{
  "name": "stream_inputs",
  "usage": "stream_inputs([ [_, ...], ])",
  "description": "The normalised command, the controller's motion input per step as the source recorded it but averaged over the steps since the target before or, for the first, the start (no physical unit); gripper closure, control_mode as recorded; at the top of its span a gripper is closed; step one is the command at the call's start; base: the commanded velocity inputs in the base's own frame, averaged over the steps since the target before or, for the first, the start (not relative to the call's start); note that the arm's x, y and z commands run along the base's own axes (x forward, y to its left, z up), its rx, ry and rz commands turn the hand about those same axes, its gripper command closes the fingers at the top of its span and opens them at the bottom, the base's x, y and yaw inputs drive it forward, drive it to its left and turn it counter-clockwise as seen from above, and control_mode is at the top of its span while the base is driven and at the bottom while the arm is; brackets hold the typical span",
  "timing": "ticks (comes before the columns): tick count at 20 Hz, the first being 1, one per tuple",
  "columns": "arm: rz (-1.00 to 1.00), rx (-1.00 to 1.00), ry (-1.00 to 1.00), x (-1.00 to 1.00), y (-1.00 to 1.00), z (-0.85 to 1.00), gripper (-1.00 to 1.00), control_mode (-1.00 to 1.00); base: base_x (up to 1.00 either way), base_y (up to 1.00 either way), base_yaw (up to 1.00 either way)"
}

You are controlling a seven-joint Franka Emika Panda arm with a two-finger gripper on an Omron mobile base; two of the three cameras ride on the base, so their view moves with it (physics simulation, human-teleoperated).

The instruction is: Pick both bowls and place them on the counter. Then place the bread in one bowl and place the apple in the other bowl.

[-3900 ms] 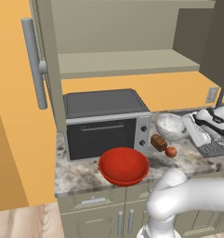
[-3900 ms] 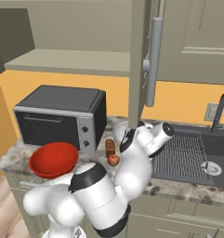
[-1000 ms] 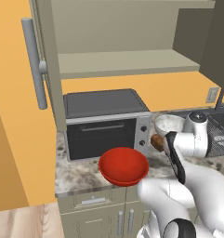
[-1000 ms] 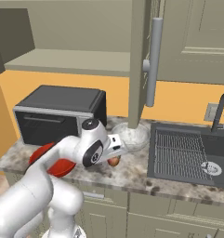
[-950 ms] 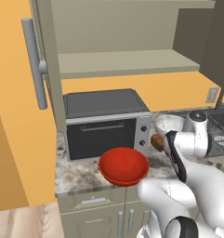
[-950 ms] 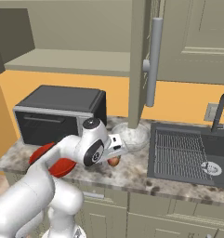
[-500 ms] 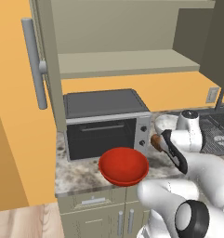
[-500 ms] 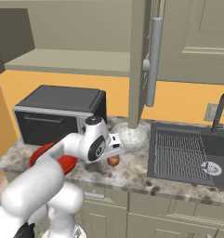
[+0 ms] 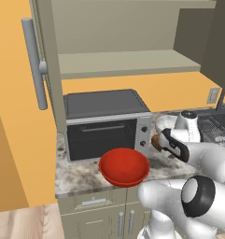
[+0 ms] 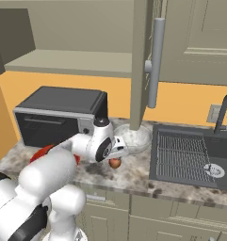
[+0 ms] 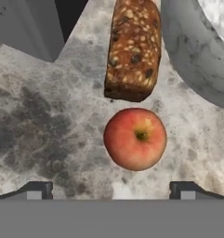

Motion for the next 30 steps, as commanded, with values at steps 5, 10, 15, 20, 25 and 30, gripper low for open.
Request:
stream_inputs([
  [5, 0.0, 0.06, 0.0, 0.24, -0.15, -0.24, -1.0, -1.0, 0.0, 0.0, 0.0],
  [10, 0.0, 0.04, 0.01, 0.31, -0.09, -0.28, -1.0, -1.0, 0.0, 0.0, 0.0],
  [15, 0.0, 0.01, 0.03, 0.14, 0.0, -0.23, -1.0, -1.0, 0.0, 0.0, 0.0],
  [20, 0.0, 0.01, 0.02, 0.01, -0.02, -0.27, -1.0, -1.0, 0.0, 0.0, 0.0],
  [25, 0.0, 0.0, 0.02, 0.0, 0.0, -0.19, 1.0, -1.0, 0.0, 0.0, 0.0],
  [30, 0.0, 0.0, -0.09, -0.33, 0.0, 0.32, 1.0, -1.0, 0.0, 0.0, 0.0],
])
